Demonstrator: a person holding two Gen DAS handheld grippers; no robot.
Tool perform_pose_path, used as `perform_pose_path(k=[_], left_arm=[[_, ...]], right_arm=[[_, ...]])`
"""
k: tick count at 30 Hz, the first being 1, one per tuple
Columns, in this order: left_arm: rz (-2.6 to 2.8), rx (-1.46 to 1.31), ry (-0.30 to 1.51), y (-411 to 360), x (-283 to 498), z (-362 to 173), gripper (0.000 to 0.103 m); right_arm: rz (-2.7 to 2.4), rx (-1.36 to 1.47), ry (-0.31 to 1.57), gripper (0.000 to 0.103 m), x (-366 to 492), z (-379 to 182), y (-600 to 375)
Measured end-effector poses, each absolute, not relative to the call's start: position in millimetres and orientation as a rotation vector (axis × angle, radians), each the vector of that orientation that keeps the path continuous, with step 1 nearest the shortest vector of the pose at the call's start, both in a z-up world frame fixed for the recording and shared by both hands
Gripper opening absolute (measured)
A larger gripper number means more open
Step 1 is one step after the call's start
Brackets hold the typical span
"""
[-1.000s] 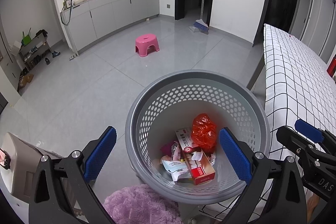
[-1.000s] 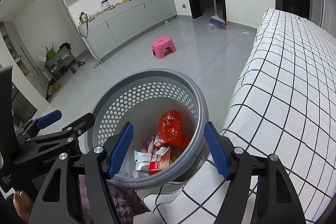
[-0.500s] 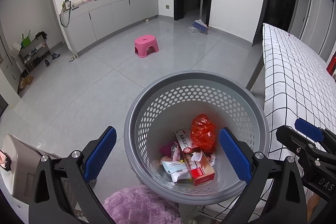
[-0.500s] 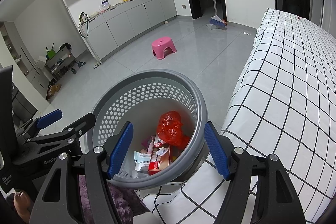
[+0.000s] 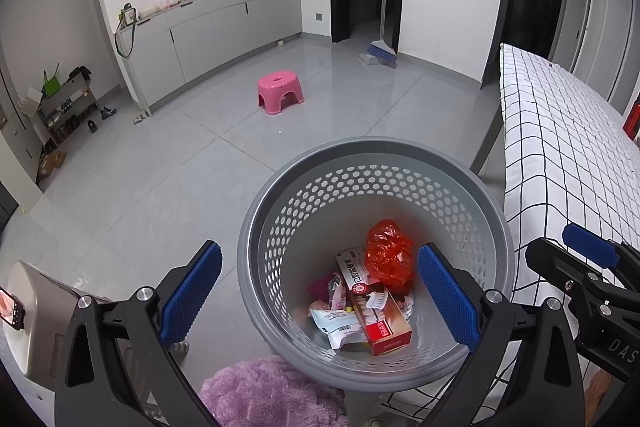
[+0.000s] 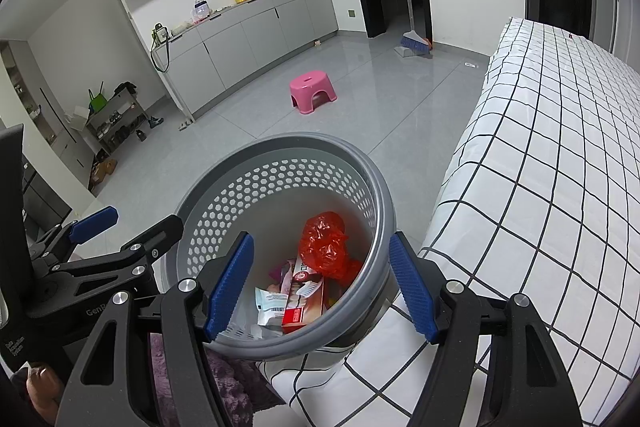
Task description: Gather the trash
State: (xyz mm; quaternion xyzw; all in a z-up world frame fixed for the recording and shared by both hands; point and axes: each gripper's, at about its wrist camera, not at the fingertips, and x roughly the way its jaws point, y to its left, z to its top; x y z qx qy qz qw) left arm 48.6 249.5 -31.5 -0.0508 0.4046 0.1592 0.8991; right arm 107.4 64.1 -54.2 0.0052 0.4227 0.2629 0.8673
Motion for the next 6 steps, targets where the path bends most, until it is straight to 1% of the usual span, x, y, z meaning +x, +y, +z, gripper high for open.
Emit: perform_pose_path(k=[6], left_arm=[[0.331,-0.116,0.838,251.5,47.9,-32.4,0.096]], right_arm=[[0.552,0.010,0.886,0.067,107.9,-52.8,64.6]])
